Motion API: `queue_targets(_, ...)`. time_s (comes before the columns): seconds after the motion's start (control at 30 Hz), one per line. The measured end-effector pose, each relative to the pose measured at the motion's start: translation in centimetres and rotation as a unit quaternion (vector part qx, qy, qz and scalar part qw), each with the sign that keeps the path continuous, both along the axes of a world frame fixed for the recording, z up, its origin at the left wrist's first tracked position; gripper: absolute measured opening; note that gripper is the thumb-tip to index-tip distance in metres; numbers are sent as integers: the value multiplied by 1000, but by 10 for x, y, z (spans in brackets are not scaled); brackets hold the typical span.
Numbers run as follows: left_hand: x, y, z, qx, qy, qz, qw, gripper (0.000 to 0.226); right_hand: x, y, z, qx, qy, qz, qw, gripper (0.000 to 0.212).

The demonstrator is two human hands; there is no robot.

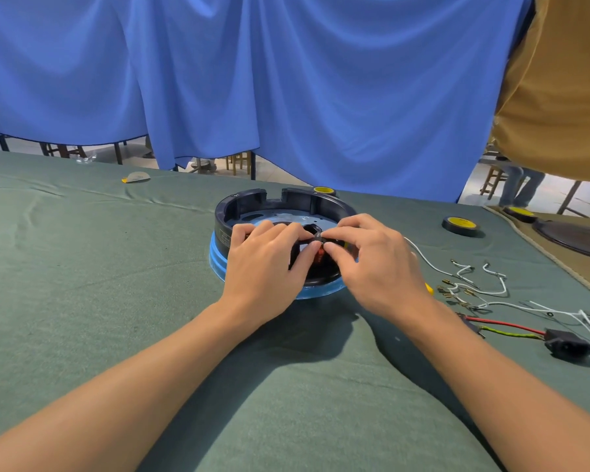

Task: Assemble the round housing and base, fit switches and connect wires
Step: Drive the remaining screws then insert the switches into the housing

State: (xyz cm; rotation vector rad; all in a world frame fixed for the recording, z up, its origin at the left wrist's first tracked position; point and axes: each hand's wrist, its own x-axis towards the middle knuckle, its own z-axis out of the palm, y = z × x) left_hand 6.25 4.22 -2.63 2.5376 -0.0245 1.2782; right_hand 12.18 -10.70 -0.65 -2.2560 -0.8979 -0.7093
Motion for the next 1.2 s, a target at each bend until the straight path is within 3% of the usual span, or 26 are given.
queue_targets(0.1,-3,4,-1,31,17,-3,999,34,-1,-13,12,-2,7,21,1000,23)
queue_targets(0.2,-5,4,-2,53,40,2,998,42,7,-42,24,-17,20,-28,999,20)
queue_targets(0.37,-6,-5,-4,67,22,22,997,39,10,-98,21,-181,85,-115,973,15)
queue_targets(0.47,-6,-14,-5,88,30,4,996,41,4,-114,12,-211,121,-142,959,14)
queue_targets(0.7,-7,-16,-6,115,72,-12,991,47,-3,-126,18,-188,103,-88,973,8)
queue_targets(0.9,-7,-17,-8,114,63,-15,991,46,-9,-123,16,-322,134,-65,935,24)
queue_targets(1.03,-7,-16,-7,115,65,-17,991,46,-11,-120,17,-304,124,-54,943,24)
queue_targets(1.2,-7,-15,-8,113,67,-22,991,46,-25,-97,5,-158,50,-6,986,11)
